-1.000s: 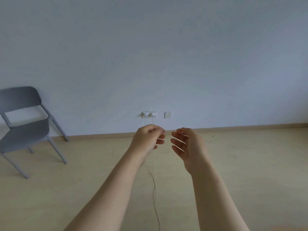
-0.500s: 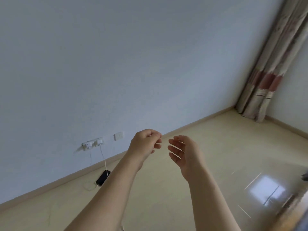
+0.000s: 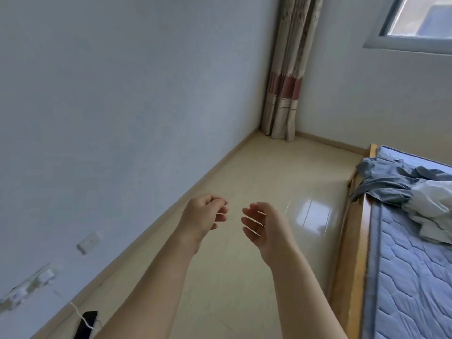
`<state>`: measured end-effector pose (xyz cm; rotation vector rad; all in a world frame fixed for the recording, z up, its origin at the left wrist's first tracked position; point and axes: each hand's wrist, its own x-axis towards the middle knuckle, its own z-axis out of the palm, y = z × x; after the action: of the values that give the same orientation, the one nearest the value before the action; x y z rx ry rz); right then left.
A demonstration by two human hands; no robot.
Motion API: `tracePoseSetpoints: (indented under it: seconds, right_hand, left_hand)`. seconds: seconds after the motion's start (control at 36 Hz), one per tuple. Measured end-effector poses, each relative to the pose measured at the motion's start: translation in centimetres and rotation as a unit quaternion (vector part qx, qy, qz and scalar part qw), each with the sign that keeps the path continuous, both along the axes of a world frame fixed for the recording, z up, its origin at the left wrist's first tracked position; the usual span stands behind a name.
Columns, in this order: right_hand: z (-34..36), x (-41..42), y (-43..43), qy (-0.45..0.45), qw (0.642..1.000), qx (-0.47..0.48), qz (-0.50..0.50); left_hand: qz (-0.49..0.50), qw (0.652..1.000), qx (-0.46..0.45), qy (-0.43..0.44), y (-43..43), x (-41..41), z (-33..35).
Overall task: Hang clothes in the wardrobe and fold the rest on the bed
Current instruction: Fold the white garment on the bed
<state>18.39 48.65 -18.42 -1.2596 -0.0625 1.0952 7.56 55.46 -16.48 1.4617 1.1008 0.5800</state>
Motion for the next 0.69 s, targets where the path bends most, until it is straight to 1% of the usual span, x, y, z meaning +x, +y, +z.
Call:
tracePoseSetpoints:
  seconds: [0.17,0.28,0.39,0.56,0.69]
  right_hand:
    - [-1.1,7.8,2.3,-0.003,0.999,-0.002,-0.05]
    - [-1.1,15.3,4.2,-0.012,0.997,0.006,-0.075]
    - [-0.5,23.6,5.3,-0.02,0.995,0.003,-0.102]
    - [-0.1,33.8,5.3,-0.025,0.988,0.005,-0.154]
    - [-1.5,40.3,3.9,-0.013,0.981,-0.014,-0.195]
  left_hand:
    - [-0.059,0.998,-0.011,-0.005,3.5,9.4,-1.0]
    - [-0.089,0.996,-0.003,-0.007,6.1,17.4,-1.5]
    - [-0.109,0.994,-0.013,-0.002,8.1,25.9,-1.2]
    - [-0.166,0.986,-0.006,-0.008,9.0,37.3,0.1]
    - [-0.22,0.975,-0.018,0.001,8.7,45.8,-1.0]
